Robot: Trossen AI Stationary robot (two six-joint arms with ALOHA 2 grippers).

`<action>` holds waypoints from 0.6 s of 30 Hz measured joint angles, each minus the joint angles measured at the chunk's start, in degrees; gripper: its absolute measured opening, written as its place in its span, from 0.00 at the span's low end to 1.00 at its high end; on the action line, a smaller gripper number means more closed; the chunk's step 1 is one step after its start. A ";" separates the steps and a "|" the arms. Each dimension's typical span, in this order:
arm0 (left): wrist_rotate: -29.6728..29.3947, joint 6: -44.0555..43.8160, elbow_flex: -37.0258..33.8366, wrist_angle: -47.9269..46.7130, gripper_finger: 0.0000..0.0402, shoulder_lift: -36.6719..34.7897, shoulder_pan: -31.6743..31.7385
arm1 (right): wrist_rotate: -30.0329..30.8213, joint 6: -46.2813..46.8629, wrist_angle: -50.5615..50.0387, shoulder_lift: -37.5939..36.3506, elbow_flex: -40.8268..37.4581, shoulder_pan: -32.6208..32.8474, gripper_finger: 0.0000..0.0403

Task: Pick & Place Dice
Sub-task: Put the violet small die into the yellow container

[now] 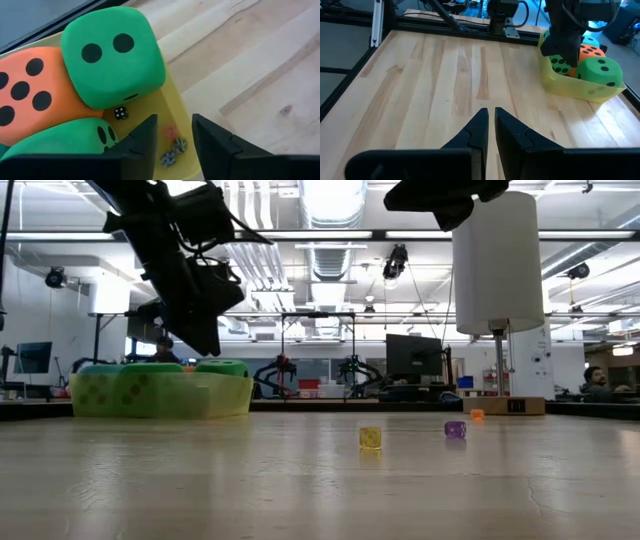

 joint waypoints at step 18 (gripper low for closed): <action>2.00 6.36 1.05 -1.35 0.47 -0.85 1.89 | 0.18 -0.92 -0.13 -0.09 0.00 -0.02 0.07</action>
